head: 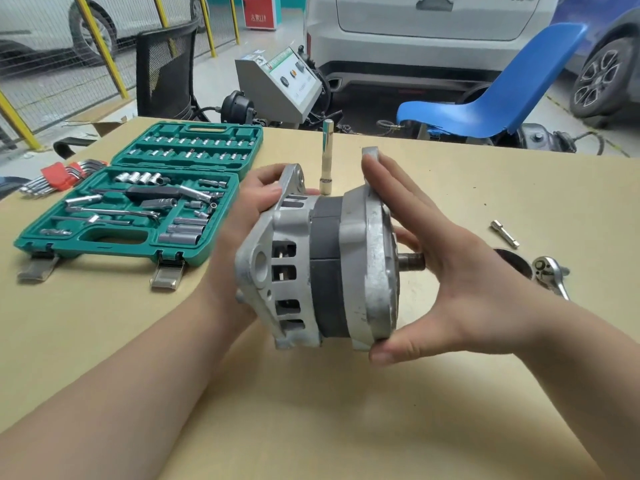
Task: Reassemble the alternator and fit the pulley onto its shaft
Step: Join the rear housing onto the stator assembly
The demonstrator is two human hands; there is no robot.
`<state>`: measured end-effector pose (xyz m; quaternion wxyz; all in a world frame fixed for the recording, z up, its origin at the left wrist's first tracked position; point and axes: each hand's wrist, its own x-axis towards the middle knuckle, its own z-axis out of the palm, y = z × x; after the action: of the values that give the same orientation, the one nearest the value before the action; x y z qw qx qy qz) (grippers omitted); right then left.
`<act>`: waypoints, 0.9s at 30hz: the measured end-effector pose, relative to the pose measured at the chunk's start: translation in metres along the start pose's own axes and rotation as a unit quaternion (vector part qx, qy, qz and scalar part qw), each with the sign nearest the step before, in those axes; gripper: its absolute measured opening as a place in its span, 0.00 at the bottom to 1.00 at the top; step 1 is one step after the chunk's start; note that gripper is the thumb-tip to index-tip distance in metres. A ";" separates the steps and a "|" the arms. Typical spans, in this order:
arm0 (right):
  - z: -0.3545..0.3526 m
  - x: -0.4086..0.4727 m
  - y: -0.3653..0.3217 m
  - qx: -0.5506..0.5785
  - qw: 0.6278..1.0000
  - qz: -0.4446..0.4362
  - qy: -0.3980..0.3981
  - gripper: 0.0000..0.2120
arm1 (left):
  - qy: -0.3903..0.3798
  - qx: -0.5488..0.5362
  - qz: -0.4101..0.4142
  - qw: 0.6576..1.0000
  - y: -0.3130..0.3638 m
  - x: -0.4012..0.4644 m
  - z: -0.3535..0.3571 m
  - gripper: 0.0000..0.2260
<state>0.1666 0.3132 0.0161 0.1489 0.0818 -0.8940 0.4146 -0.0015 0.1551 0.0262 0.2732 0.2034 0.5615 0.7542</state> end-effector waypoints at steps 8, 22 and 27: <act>0.020 0.012 -0.008 -0.055 0.998 -0.038 0.002 0.59 | -0.007 0.101 0.034 0.994 0.015 -0.006 -0.026 0.19; 0.017 0.047 -0.026 -0.081 0.994 -0.020 -0.063 0.65 | 0.143 0.246 0.011 0.959 0.011 -0.005 -0.055 0.22; 0.021 0.047 -0.019 -0.057 0.996 -0.046 -0.048 0.63 | 0.047 0.148 -0.039 0.987 0.015 0.006 -0.054 0.20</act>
<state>0.1236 0.2836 0.0323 0.1294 0.1340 -0.9177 0.3510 -0.0425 0.1159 0.0250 0.2422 0.1836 0.6870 0.6600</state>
